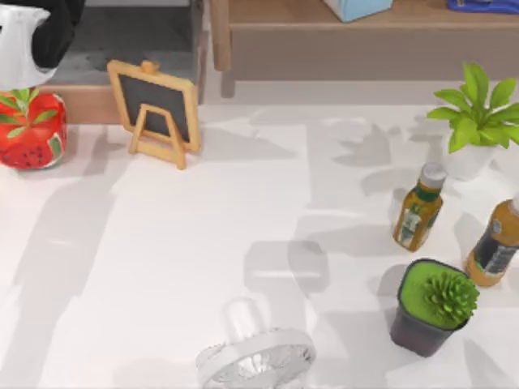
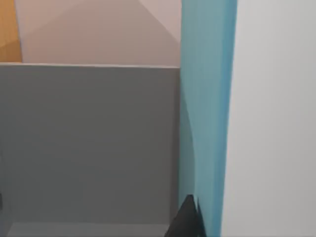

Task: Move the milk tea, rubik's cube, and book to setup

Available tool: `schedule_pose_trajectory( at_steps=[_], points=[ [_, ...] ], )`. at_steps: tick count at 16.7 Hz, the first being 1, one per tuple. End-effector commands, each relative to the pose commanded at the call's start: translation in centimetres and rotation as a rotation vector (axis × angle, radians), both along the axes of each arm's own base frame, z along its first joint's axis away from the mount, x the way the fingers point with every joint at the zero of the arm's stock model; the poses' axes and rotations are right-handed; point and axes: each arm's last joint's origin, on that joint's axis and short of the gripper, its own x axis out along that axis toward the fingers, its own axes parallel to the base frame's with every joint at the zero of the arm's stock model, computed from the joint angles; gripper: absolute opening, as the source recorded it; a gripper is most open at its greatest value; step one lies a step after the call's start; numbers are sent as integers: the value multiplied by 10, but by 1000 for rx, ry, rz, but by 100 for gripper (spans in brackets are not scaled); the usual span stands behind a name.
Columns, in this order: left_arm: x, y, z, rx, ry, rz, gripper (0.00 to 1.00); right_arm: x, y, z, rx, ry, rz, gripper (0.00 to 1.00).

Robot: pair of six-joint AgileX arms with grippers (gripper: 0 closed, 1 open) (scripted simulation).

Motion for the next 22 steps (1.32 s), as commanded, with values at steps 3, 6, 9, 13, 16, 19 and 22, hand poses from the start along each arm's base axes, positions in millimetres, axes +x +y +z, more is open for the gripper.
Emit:
schedule_pose_trajectory(
  at_steps=[3,6,9,13,16,19,22],
  points=[
    [-5,2,8,25,-23,-20,0,0,0,0,0,0,0,100],
    [-24,14,37,134,-118,-80,0,0,0,0,0,0,0,100],
    [-54,38,70,334,-251,-136,0,0,0,0,0,0,0,100],
    [-100,78,86,722,-388,-166,0,0,0,0,0,0,0,100],
    [-127,112,71,1045,-409,-166,0,0,0,0,0,0,0,100],
    [-148,152,34,1339,-334,-165,0,0,0,0,0,0,0,100],
    [-169,197,-19,1552,-163,-185,0,0,0,0,0,0,0,100]
  ],
)
